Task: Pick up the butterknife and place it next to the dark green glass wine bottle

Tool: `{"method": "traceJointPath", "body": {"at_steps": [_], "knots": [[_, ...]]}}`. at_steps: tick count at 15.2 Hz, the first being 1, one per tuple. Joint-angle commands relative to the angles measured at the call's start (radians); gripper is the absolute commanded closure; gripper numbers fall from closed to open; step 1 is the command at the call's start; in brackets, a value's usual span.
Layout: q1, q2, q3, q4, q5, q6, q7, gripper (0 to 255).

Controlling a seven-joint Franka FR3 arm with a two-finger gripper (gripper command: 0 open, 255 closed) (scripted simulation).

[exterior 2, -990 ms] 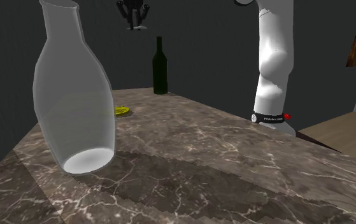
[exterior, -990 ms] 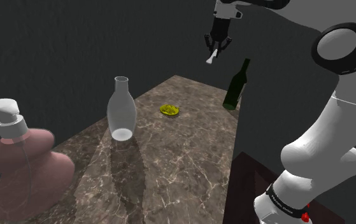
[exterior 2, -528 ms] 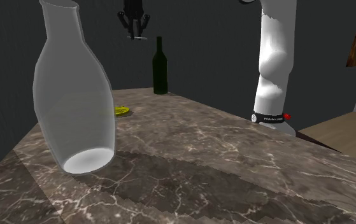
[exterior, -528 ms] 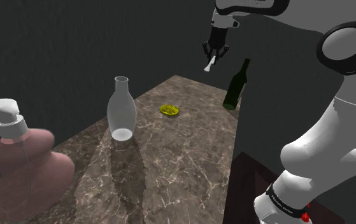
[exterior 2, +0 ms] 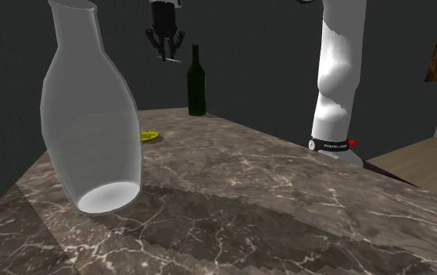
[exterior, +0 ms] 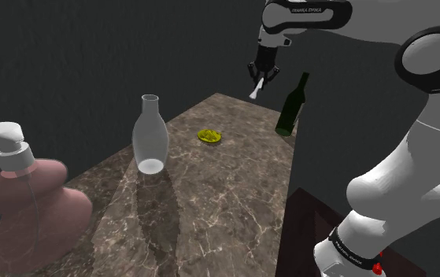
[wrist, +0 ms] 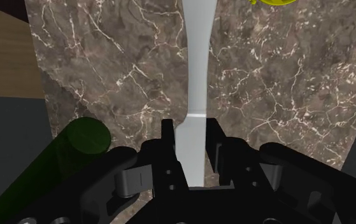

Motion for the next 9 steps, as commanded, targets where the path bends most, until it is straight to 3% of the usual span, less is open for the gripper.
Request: {"method": "traceJointPath", "body": {"at_steps": [1,9], "knots": [[-0.002,-0.004,-0.001,-0.031,0.001,0.028,0.001,255],[-0.005,-0.007,-0.004,-0.142,0.0,0.136,0.01,255]]}}
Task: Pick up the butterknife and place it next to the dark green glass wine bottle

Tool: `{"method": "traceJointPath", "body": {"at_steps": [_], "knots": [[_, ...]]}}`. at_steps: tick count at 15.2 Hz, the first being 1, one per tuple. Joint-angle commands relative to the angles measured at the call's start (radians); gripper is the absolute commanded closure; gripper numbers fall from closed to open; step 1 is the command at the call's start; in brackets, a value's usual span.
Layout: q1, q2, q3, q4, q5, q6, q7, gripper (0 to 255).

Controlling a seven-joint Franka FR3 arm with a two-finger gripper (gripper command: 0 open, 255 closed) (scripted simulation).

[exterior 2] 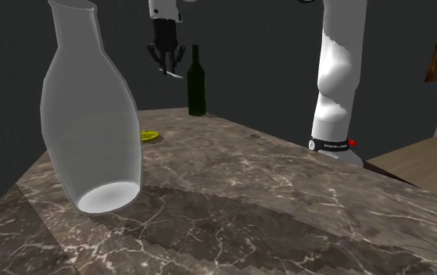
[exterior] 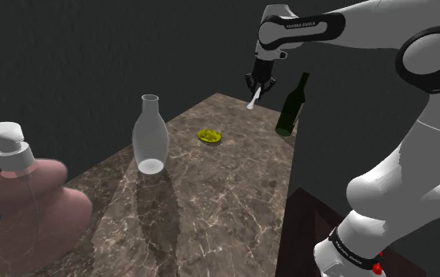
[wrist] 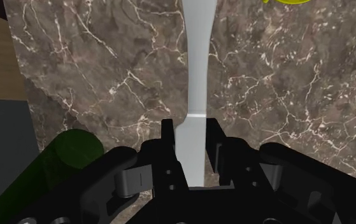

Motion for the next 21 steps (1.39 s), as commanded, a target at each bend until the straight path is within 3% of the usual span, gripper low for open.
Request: {"method": "traceJointPath", "body": {"at_steps": [1,21], "knots": [[0.0,0.0,0.0,-0.026,-0.001,0.026,0.003,255],[0.003,0.064,-0.007,-0.223,-0.048,0.277,0.053,255]]}}
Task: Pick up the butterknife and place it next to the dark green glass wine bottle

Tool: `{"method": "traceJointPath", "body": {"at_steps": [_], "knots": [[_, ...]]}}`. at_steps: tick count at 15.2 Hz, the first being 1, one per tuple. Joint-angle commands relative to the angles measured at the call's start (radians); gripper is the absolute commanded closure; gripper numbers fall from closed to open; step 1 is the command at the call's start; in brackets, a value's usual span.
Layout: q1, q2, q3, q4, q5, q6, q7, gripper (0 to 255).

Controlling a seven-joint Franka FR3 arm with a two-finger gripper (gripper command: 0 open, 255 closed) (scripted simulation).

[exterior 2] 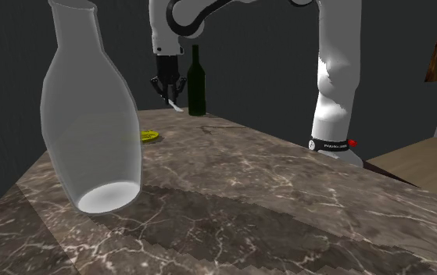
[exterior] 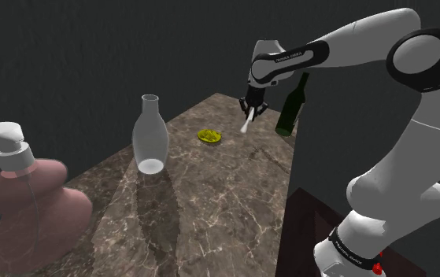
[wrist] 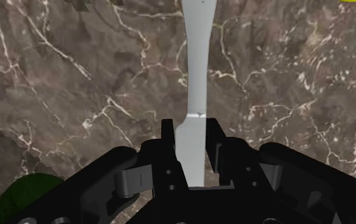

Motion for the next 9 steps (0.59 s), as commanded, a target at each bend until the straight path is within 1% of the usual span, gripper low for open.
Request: {"method": "traceJointPath", "body": {"at_steps": [1,9], "knots": [[0.0,0.01,-0.002,-0.015,-0.007,0.024,0.005,255],[0.006,0.061,-0.01,-0.066,-0.045,0.118,0.037,255]]}}
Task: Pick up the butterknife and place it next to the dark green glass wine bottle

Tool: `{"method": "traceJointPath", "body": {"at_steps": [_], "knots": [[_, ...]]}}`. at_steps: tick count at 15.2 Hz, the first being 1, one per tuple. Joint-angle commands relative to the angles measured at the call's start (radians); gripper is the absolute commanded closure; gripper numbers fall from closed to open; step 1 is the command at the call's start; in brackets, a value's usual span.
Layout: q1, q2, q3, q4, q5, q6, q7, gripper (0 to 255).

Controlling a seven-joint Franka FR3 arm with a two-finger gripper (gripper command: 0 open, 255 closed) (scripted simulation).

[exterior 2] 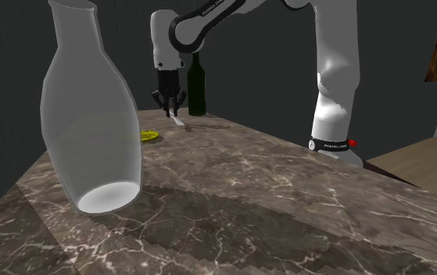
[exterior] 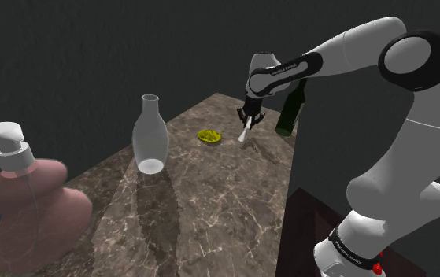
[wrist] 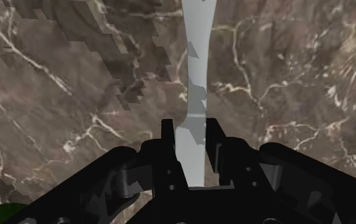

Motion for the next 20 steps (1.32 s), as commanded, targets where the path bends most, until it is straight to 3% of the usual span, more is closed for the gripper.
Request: {"method": "traceJointPath", "body": {"at_steps": [1,12,13,18,20], "knots": [[0.002,0.012,-0.002,-0.013,-0.01,0.023,0.009,255],[0.005,0.034,-0.007,-0.027,-0.027,0.056,0.023,255],[0.005,0.034,-0.007,-0.027,-0.027,0.056,0.022,0],[0.005,0.034,-0.007,-0.027,-0.027,0.056,0.022,0],[0.002,-0.004,0.003,-0.004,0.001,0.0,0.004,0]]}}
